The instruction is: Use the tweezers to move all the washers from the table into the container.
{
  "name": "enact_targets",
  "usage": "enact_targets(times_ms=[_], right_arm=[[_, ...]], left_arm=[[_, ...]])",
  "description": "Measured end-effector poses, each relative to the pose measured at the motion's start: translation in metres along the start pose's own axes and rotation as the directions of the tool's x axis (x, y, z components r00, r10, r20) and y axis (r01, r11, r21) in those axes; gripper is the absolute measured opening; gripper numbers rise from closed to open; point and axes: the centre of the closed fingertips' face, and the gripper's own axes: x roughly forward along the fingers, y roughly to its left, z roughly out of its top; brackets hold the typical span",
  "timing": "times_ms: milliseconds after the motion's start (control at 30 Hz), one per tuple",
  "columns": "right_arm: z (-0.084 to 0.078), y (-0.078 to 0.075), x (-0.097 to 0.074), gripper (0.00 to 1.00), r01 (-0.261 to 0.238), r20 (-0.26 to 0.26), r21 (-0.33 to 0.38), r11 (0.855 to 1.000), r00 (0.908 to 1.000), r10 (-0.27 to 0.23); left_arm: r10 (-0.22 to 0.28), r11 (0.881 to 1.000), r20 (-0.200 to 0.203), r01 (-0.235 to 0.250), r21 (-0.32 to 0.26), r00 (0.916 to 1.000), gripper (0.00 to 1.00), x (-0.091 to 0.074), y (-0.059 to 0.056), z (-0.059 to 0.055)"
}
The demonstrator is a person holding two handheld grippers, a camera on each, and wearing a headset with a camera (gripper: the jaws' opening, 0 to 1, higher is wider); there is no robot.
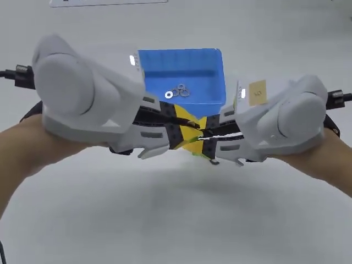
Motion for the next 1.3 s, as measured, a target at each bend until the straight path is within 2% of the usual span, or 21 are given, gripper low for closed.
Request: enact_targets(times_ms=[133,533,767,1000,1300], right_arm=[[0.000,0.000,-0.001,0.10,0.002,0.009,0.020,1.000,1.0000,-0.003],[0.005,0.006,-0.001,0.11,0.001,-0.008,-0.011,1.000,1.0000,-0.001],[0.019,0.007,-0.006,0.11,0.005,0.008,-0.029,1.000,1.0000,-0.005],[0.032,0.006,-0.009,0.11,0.019,0.014,-0.057,0.998,0.9997,-0.018],[0.052,0.000,-0.016,0.11,0.048,0.031,-0.091,0.995,0.9985,-0.046]], left_arm=[[-0.002,1.000,0.002,0.002,-0.002,1.0000,0.08,0.001,0.000,0.001],[-0.004,1.000,-0.014,0.004,0.010,0.9999,0.08,-0.005,-0.005,0.001],[0.010,1.000,0.003,-0.010,0.026,0.9999,0.08,-0.017,-0.006,0.011],[0.002,0.997,-0.016,0.000,0.083,0.9999,0.08,-0.026,-0.006,0.019],[0.040,0.994,0.013,-0.041,0.102,0.9991,0.08,-0.043,-0.002,0.032]])
